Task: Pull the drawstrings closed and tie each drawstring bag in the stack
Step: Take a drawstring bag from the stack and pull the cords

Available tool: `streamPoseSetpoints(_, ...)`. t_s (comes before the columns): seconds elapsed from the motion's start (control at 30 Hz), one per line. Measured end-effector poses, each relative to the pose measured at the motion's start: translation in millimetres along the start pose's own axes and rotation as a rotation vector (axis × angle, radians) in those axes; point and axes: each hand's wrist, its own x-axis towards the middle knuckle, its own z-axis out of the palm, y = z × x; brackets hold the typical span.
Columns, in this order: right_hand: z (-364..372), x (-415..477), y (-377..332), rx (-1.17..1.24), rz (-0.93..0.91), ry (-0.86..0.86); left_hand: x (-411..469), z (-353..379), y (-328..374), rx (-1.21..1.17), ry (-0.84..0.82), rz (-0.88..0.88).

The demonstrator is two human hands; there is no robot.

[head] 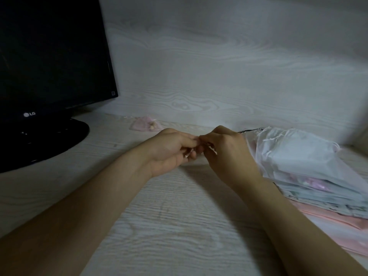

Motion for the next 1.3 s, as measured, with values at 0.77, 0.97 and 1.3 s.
streamPoseSetpoints(0.77, -3, 0, -6, 0.184, 0.251, -0.127, -9, -1, -5, 0.609, 0.321, 0.379)
streamPoseSetpoints(0.97, -5, 1, -4, 0.198, 0.265, -0.082, -11, 0, -5, 0.577, 0.266, 0.461)
streamPoseSetpoints(1.3, -4, -2, -6, 0.102, 0.345, -0.007, -8, -8, -3, 0.6, 0.291, 0.449)
